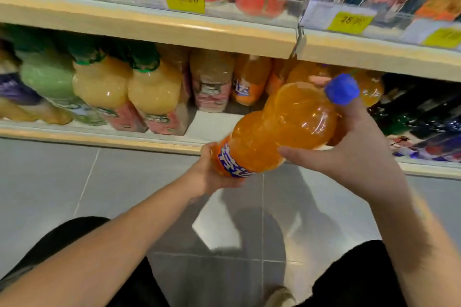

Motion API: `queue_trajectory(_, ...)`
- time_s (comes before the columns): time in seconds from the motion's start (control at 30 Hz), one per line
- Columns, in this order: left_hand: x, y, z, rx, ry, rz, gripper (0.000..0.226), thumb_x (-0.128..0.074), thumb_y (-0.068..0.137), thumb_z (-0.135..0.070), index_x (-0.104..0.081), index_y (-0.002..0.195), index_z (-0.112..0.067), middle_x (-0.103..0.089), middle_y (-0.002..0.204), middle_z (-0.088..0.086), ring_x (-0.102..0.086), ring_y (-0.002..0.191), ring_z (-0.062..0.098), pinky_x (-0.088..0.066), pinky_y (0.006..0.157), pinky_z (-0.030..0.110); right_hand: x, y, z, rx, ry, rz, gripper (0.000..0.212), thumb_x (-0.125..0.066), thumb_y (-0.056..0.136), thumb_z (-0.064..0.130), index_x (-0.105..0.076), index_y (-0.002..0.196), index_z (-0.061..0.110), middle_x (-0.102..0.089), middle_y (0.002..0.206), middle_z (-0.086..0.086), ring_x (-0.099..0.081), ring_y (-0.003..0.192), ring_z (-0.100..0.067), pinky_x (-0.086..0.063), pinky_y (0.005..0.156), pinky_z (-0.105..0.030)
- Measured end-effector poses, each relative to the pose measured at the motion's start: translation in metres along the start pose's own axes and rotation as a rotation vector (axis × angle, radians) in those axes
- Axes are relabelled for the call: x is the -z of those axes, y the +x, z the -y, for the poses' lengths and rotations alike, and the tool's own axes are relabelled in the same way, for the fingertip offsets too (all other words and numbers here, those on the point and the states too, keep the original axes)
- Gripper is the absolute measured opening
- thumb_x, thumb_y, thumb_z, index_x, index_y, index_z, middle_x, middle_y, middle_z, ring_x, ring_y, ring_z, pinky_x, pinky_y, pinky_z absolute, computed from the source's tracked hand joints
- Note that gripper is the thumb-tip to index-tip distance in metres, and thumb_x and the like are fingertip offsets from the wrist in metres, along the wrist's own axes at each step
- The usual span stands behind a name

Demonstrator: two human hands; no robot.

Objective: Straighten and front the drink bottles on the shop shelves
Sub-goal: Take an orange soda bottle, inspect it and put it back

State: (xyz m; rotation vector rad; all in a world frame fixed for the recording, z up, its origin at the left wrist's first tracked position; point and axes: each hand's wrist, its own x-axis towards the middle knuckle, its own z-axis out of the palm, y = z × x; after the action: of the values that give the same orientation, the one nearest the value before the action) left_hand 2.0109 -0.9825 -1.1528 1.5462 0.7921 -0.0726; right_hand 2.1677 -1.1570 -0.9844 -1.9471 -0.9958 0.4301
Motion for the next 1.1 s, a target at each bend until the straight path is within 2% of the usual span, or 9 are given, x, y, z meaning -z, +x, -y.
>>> queue_trajectory(0.1, -0.008, 0.025, 0.015, -0.044, -0.041, -0.027, 0.092, -0.094, 0.059, -0.010, -0.033, 0.122, -0.041, -0.059, 0.107, -0.014, -0.062, 0.084, -0.020, -0.048, 0.067, 0.002, -0.009, 0.011, -0.015, 0.033, -0.045, 0.040, 0.110, -0.091, 0.051, 0.060, -0.039, 0.147, 0.045, -0.054, 0.127, 0.032, -0.058, 0.115, 0.008, -0.054, 0.087, -0.013)
queue_trajectory(0.3, -0.010, 0.044, 0.028, -0.057, -0.090, -0.044, 0.089, -0.089, 0.067, -0.003, -0.031, 0.130, -0.027, -0.056, 0.119, -0.008, -0.060, 0.094, -0.001, -0.052, 0.069, 0.009, -0.021, 0.032, -0.022, 0.070, -0.051, 0.126, 0.109, -0.090, 0.051, 0.056, -0.039, 0.147, 0.046, -0.053, 0.130, 0.031, -0.056, 0.116, 0.011, -0.051, 0.081, -0.005)
queue_trajectory(0.43, -0.014, 0.062, 0.029, -0.100, -0.111, -0.090, 0.088, -0.087, 0.069, 0.003, -0.032, 0.136, -0.009, -0.056, 0.130, 0.013, -0.064, 0.106, 0.017, -0.059, 0.075, 0.028, -0.025, 0.041, -0.029, 0.082, -0.071, 0.148, 0.108, -0.094, 0.056, 0.043, -0.039, 0.148, 0.042, -0.042, 0.116, 0.054, -0.047, 0.110, 0.026, -0.043, 0.075, 0.003)
queue_trajectory(0.53, -0.012, 0.083, 0.030, -0.119, -0.059, -0.075, 0.088, -0.094, 0.064, -0.013, -0.041, 0.135, -0.006, -0.065, 0.116, 0.016, -0.071, 0.096, 0.028, -0.060, 0.068, 0.041, -0.028, 0.047, -0.035, 0.133, -0.127, 0.135, 0.106, -0.097, 0.059, 0.034, -0.041, 0.148, 0.037, -0.041, 0.123, 0.049, -0.046, 0.116, 0.021, -0.043, 0.082, 0.001)
queue_trajectory(0.63, -0.011, 0.100, 0.027, -0.144, 0.019, -0.105, 0.091, -0.096, 0.060, -0.033, -0.043, 0.132, -0.017, -0.067, 0.111, 0.007, -0.071, 0.085, 0.020, -0.058, 0.058, 0.035, -0.031, 0.055, -0.039, 0.204, -0.181, 0.122, 0.106, -0.097, 0.059, 0.034, -0.041, 0.149, 0.032, -0.043, 0.131, 0.040, -0.044, 0.122, 0.017, -0.043, 0.089, -0.003)
queue_trajectory(0.73, -0.011, 0.113, 0.022, -0.147, 0.058, -0.084, 0.098, -0.095, 0.059, -0.041, -0.036, 0.136, -0.027, -0.061, 0.116, -0.008, -0.064, 0.099, 0.012, -0.059, 0.064, 0.028, -0.033, 0.061, -0.044, 0.237, -0.249, 0.102, 0.106, -0.096, 0.060, 0.037, -0.040, 0.151, 0.029, -0.042, 0.134, 0.034, -0.039, 0.123, 0.019, -0.039, 0.095, -0.002)
queue_trajectory(0.87, -0.017, 0.122, 0.020, -0.141, 0.067, -0.091, 0.102, -0.093, 0.058, -0.049, -0.035, 0.139, -0.028, -0.062, 0.120, -0.007, -0.062, 0.108, 0.015, -0.061, 0.079, 0.036, -0.038, 0.069, -0.050, 0.238, -0.306, 0.083, 0.109, -0.096, 0.061, 0.038, -0.039, 0.153, 0.027, -0.043, 0.138, 0.022, -0.039, 0.123, 0.012, -0.034, 0.095, 0.002)
queue_trajectory(1.0, -0.022, 0.125, 0.018, -0.195, 0.048, -0.192, 0.093, -0.090, 0.061, -0.051, -0.038, 0.136, -0.033, -0.060, 0.116, -0.016, -0.060, 0.100, 0.004, -0.049, 0.062, 0.007, -0.044, 0.078, -0.056, 0.260, -0.327, 0.060, 0.109, -0.098, 0.061, 0.035, -0.040, 0.152, 0.020, -0.045, 0.141, 0.015, -0.036, 0.125, 0.007, -0.032, 0.095, 0.004)
queue_trajectory(1.1, -0.024, 0.129, 0.015, -0.197, 0.059, -0.217, 0.086, -0.089, 0.065, -0.050, -0.042, 0.135, -0.033, -0.061, 0.116, -0.015, -0.059, 0.097, 0.004, -0.043, 0.056, 0.000, -0.050, 0.084, -0.060, 0.250, -0.332, 0.065, 0.110, -0.099, 0.060, 0.033, -0.040, 0.152, 0.021, -0.045, 0.145, 0.010, -0.035, 0.125, 0.006, -0.029, 0.094, 0.006)
